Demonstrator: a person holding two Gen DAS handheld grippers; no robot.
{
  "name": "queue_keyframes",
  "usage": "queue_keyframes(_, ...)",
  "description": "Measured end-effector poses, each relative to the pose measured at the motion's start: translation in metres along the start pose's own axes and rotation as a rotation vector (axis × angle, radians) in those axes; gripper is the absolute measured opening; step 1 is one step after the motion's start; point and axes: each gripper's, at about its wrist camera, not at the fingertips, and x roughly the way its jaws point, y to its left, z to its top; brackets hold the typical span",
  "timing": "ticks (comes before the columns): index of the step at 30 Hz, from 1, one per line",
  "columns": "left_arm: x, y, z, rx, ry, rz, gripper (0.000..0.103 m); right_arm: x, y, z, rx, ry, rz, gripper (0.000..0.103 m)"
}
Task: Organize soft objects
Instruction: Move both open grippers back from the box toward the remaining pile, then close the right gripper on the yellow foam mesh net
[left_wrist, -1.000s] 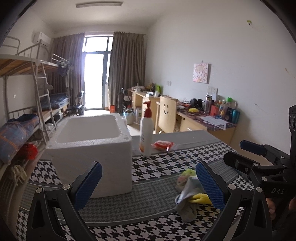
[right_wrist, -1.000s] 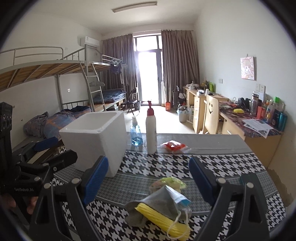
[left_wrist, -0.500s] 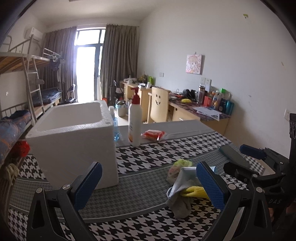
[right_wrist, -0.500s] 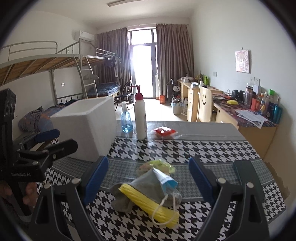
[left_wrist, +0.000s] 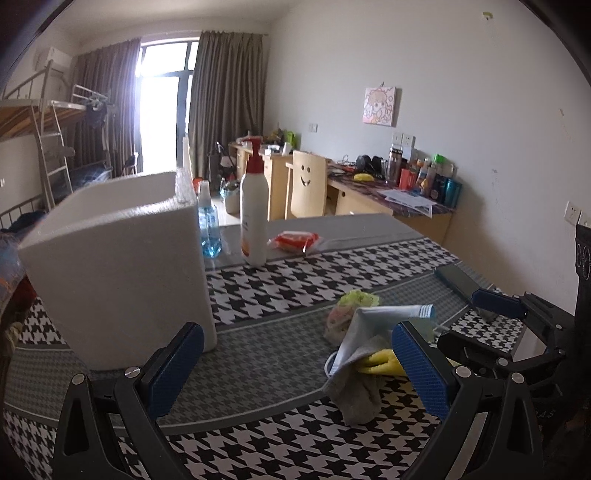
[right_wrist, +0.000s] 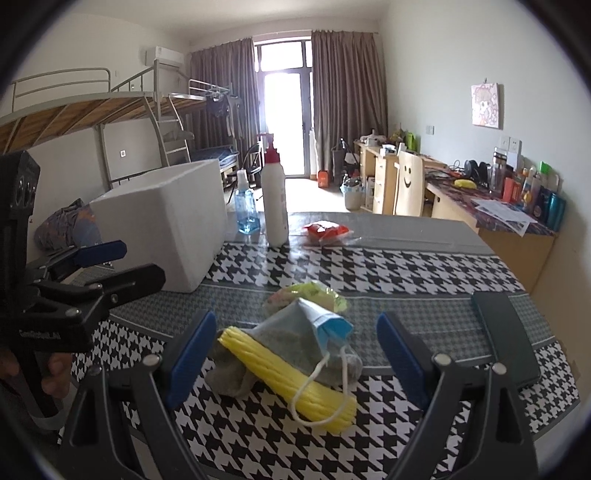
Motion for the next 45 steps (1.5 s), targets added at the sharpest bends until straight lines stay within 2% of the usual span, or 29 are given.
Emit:
queue_keyframes(12,0.01,0.003,-0.008,-0.005,0.051,-0.01,0.102,0.008,-0.004,-0.015,0.011,0.043,0.02,0.09)
queue_keyframes(15,0.012,0.005,-0.009,-0.016,0.061,-0.004,0.102,0.009,0.0,-0.018,-0.01,0.054,0.027,0.086)
queue_keyframes(17,0.012,0.005,-0.01,-0.016,0.062,-0.003,0.102,0.011,0.002,-0.02,-0.016,0.063,0.035,0.079)
queue_keyframes(24,0.014,0.007,-0.011,-0.024,0.068,0.003,0.102,0.012,0.013,-0.021,-0.055,0.068,0.084,0.074)
queue_keyframes(26,0.014,0.008,-0.012,-0.027,0.069,0.002,0.102,0.017,0.015,-0.022,-0.058,0.088,0.102,0.065)
queue_keyframes(29,0.015,0.007,-0.013,-0.02,0.073,-0.001,0.102,0.026,0.015,-0.025,-0.058,0.122,0.111,0.057)
queue_keyframes(39,0.025,-0.001,-0.016,0.01,0.117,-0.008,0.102,0.036,0.024,-0.039,-0.112,0.188,0.13,0.055)
queue_keyframes(41,0.028,-0.003,-0.016,0.019,0.127,-0.013,0.102,0.038,0.023,-0.041,-0.113,0.207,0.123,0.042)
queue_keyframes(45,0.034,-0.01,-0.018,0.038,0.15,-0.021,0.102,0.038,0.02,-0.046,-0.107,0.225,0.117,0.033)
